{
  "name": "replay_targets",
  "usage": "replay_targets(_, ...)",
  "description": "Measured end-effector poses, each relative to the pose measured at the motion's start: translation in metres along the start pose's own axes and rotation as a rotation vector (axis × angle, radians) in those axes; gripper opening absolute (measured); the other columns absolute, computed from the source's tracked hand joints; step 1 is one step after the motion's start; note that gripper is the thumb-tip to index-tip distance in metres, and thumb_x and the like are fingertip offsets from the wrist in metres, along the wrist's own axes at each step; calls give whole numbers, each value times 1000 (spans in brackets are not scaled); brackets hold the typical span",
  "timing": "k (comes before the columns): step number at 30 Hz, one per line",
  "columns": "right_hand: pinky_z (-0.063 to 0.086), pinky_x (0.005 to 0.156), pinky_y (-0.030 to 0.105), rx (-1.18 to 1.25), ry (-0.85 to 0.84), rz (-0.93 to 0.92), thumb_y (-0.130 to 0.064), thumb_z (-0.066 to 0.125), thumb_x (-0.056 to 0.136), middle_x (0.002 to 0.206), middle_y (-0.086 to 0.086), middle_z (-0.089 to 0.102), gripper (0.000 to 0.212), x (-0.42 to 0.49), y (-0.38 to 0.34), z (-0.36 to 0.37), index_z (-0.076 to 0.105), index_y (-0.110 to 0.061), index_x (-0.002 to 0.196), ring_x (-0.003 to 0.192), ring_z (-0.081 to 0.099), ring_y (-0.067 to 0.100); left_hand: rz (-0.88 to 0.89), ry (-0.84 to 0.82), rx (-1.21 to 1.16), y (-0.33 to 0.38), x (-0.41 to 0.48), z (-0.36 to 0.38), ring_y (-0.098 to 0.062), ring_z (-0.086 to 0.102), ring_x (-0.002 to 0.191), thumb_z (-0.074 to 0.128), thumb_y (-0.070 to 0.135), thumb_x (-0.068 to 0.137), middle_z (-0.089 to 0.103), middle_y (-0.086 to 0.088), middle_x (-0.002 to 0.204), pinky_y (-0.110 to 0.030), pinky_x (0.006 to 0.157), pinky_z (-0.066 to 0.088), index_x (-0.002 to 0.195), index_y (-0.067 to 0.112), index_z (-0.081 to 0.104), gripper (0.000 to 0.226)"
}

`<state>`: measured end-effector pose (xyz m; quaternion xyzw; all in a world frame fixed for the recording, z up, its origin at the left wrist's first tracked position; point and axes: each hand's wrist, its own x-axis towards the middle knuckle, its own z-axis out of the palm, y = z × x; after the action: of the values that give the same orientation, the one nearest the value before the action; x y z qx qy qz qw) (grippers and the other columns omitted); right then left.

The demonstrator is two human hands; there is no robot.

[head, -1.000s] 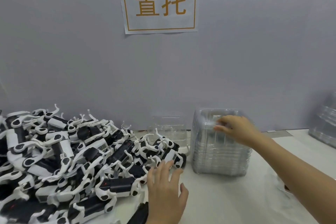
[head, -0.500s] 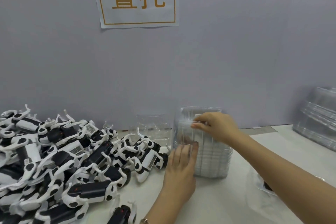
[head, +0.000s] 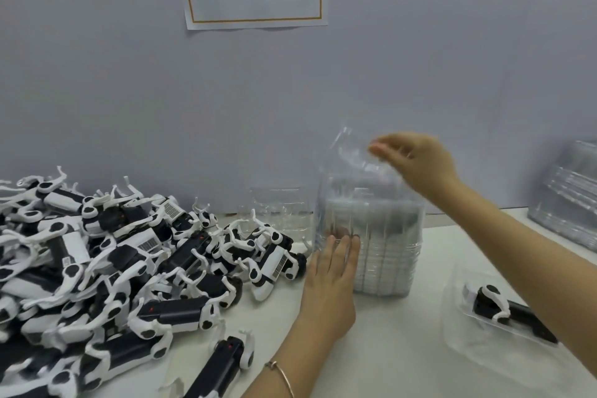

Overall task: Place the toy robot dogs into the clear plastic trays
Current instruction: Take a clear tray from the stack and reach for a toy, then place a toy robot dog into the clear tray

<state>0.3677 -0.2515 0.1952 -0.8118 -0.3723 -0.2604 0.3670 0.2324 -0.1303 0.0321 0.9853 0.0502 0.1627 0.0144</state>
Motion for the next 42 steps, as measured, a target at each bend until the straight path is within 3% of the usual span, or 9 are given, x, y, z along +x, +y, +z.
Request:
replay_targets(2,49,69,30,102,182,-131,-54,58,84,88,1,72,47,-8,-19,-25,73,-17,107,68,58,7,22,5,-128,-11,-4,-11,-19,-11,150,50,11,88,-3,1,164,-35,111,-28,157,24,5,83)
replay_targets(6,47,72,17,120,266,-460,-44,61,92,84,-7,66,29,-83,-52,-45,67,-21,108,74,59,6,-129,309,-221,-60,-44,-48,-21,43,132,60,28,86,44,2,146,-34,110,26,140,26,51,55)
replay_targets(13,48,52,22,-83,-132,-576,-52,52,90,69,-13,68,39,-211,-72,41,79,-24,88,58,62,11,-677,-486,-226,-126,-142,-62,-13,55,108,63,76,56,47,7,139,-29,88,49,138,33,40,95)
replay_targets(21,33,72,5,-68,-638,-206,-68,43,90,109,-23,62,45,-224,-67,72,57,-47,128,94,54,-4,-639,-687,-147,-127,-126,-73,-9,58,73,78,51,63,64,6,89,-23,57,47,103,19,65,52)
replay_targets(25,31,75,1,-70,-747,-132,-72,43,87,114,-28,59,50,-220,-67,63,56,-47,128,91,48,-11,-702,-372,-506,-144,-134,-92,-5,66,74,84,39,64,70,13,82,-20,59,48,93,27,65,37)
replay_targets(29,43,98,18,394,-516,88,-69,51,75,121,-31,56,48,-202,-87,53,51,-52,120,112,50,-12,-608,103,-1101,-131,-131,-115,-8,73,84,92,15,58,76,6,92,-25,70,55,102,25,64,54)
replay_targets(35,51,74,11,834,-573,247,-41,79,76,111,-24,63,59,-158,-125,53,44,-50,123,100,62,-8,-369,226,-1658,-65,-93,-107,-31,72,95,84,16,63,74,-14,103,-36,75,57,97,18,74,35)
replay_targets(39,58,65,25,886,-365,488,-19,71,87,109,-1,67,39,-149,-113,51,52,-33,118,85,70,12,-262,49,-1663,-61,-83,-94,-18,63,117,80,32,71,68,-3,123,-31,98,48,113,27,71,43)
replay_targets(42,58,60,38,1024,-210,712,-14,57,93,105,6,66,24,-150,-84,41,54,-21,116,78,70,23,-224,-122,-1212,-73,-101,-75,4,38,135,74,53,58,44,28,142,-26,107,29,127,55,50,73)
